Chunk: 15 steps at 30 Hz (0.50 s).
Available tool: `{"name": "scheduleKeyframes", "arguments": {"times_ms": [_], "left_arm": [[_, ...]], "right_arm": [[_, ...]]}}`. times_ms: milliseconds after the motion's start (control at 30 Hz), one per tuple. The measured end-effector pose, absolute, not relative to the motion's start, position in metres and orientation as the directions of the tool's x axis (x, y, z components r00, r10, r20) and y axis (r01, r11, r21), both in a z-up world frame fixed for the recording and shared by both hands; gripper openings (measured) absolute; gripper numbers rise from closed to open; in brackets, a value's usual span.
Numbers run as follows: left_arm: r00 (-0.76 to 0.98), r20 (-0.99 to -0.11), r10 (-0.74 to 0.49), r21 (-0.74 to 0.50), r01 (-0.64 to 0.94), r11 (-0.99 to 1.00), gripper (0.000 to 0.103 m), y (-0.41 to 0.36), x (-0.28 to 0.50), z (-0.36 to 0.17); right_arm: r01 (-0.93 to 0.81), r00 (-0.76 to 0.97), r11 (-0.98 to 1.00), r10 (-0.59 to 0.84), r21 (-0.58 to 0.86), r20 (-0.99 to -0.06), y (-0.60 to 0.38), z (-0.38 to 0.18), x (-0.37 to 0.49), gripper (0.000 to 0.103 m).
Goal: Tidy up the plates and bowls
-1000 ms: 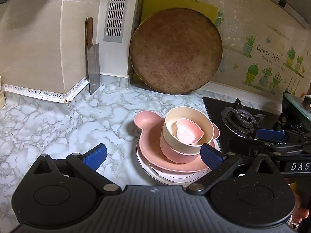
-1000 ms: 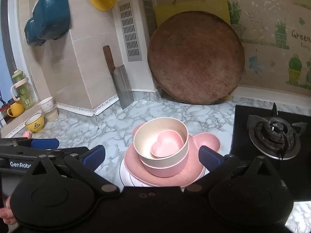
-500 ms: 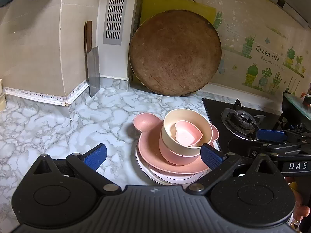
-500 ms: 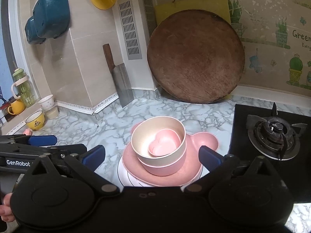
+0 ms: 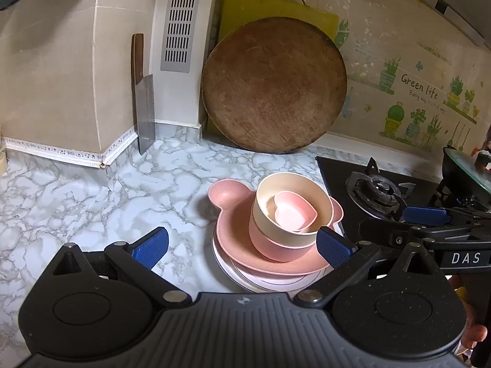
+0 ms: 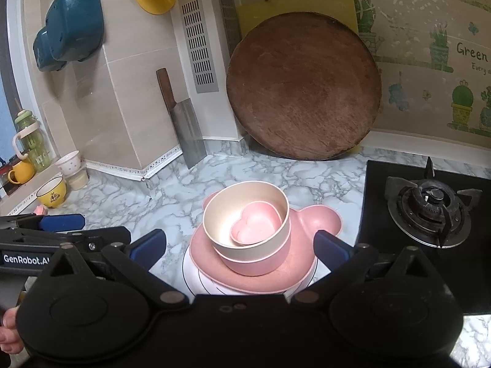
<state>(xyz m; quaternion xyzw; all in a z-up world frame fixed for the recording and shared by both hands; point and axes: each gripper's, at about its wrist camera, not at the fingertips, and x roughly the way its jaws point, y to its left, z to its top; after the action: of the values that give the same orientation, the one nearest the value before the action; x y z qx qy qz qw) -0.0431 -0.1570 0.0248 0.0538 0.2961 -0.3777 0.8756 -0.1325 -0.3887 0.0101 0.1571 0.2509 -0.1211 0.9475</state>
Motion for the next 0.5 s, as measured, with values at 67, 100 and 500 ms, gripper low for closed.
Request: {"name": "scheduleKeyframes", "arguments": {"times_ms": [67, 100, 500], "left_arm": [[0.534, -0.564, -0.630, -0.127, 0.698, 0.705, 0.103, -0.1574, -0.0435, 0.0238], [0.534, -0.565, -0.630, -0.123, 0.700, 0.704, 0.103, -0.1576, -0.0441, 0.0232], [0.514, -0.570, -0.642, -0.121, 0.720, 0.684, 0.103, -0.1601, -0.0458, 0.0180]], "right_arm": [[0.313, 0.844, 0.919, -0.153, 0.241, -0.515, -0.3885, 0.0098, -0.1336, 0.103], [0.315, 0.843, 0.918, -0.153, 0.242, -0.516, -0.3887, 0.0094, -0.1337, 0.103], [0.346, 0.830, 0.903, -0.168, 0.254, -0.531, -0.3880, 0.0060, -0.1388, 0.103]]}}
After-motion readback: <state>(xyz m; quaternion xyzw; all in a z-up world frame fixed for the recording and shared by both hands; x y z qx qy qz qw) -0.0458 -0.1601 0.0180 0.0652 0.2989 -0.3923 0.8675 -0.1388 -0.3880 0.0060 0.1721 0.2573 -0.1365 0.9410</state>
